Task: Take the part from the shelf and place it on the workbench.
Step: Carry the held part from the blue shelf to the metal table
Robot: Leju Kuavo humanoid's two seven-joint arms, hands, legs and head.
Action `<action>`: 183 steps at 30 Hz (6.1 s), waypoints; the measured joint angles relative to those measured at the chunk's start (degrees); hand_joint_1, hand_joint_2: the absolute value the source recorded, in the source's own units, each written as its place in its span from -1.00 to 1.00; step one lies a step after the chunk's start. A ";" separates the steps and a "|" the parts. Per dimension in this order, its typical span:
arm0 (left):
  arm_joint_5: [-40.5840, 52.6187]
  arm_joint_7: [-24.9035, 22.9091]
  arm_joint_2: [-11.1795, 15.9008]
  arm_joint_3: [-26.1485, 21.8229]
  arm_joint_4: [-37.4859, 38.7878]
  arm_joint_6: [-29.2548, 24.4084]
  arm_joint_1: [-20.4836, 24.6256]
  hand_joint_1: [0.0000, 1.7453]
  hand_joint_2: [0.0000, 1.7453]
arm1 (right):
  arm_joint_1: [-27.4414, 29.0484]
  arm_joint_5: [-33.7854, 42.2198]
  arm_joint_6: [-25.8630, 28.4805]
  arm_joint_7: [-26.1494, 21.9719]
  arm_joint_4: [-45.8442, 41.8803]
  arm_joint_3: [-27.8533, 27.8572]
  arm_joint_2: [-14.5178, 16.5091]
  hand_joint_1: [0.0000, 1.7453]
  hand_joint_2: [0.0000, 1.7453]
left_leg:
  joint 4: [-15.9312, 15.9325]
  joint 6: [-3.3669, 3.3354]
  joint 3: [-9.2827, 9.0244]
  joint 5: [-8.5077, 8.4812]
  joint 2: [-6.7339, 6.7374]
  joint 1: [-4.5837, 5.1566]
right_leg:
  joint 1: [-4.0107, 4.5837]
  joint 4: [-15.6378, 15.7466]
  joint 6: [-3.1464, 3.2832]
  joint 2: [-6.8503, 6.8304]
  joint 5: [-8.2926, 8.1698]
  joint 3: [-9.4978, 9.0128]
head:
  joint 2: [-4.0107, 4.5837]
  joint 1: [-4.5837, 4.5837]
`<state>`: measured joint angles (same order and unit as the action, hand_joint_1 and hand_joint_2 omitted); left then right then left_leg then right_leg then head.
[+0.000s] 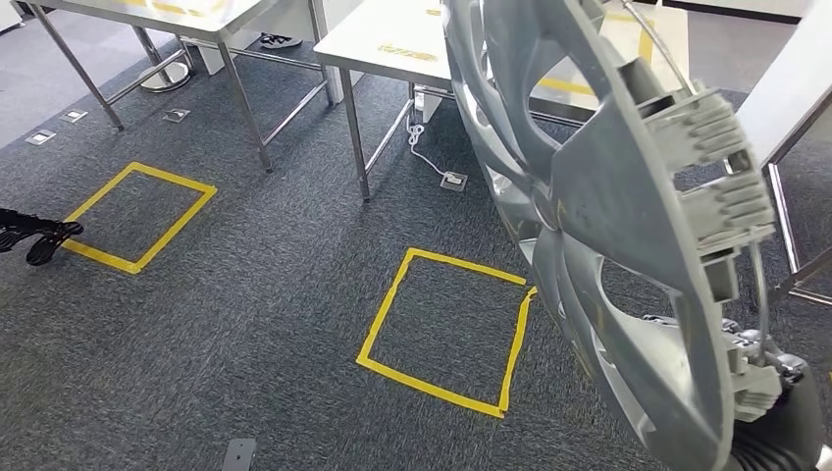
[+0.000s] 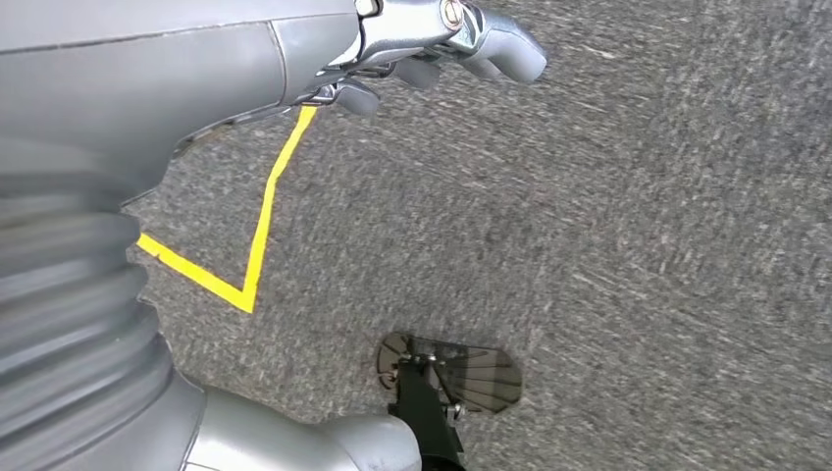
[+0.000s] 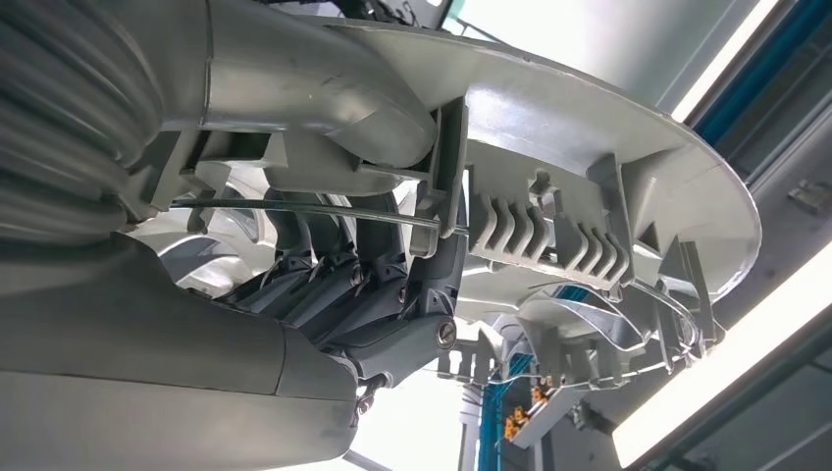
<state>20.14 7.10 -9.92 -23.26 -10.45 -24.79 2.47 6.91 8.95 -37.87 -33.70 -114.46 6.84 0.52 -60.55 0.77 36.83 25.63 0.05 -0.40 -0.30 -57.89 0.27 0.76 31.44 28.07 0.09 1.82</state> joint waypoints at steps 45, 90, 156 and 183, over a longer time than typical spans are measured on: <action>0.80 -0.03 0.03 -0.15 0.05 0.17 -0.23 -1.00 1.00 | 0.07 0.87 0.82 -0.14 -0.01 -0.10 -0.04 1.00 1.00 | 1.38 -1.95 -7.11 4.90 -0.35 0.24 | 0.20 -4.17 -0.68 -1.46 -5.40 10.09 | 0.00 -0.33; 1.17 -0.11 0.37 -0.30 -0.06 0.52 -0.15 -1.00 1.00 | 0.06 1.48 0.52 -0.92 0.46 -0.20 -0.33 1.00 1.00 | -4.23 1.11 -0.22 2.27 -0.32 -0.50 | -0.43 0.31 0.55 -0.03 -1.75 0.86 | 0.00 -1.45; 1.72 0.08 0.43 -1.70 -0.03 0.31 -0.32 -1.00 1.00 | -0.61 3.18 0.03 -0.57 1.28 -0.11 -0.44 1.00 1.00 | 1.09 -1.30 -2.10 1.26 -0.03 0.29 | 0.86 -0.96 0.24 0.76 -0.89 0.90 | 0.00 -2.29; 1.85 -0.60 0.36 -2.09 0.02 -0.13 -0.46 -1.00 1.00 | -0.82 4.22 -1.69 -1.38 2.33 0.27 -0.46 1.00 1.00 | -1.70 -0.40 -0.85 2.03 -0.02 0.50 | 0.69 -0.71 1.51 0.13 -0.10 0.36 | 0.00 -1.74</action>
<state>21.99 6.51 -9.57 -25.35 -10.43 -24.92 2.02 6.09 13.17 -39.57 -35.09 -112.13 7.11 0.07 -62.25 0.37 35.98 27.66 0.02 0.10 0.40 -58.60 1.78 0.88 31.35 28.43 0.09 0.08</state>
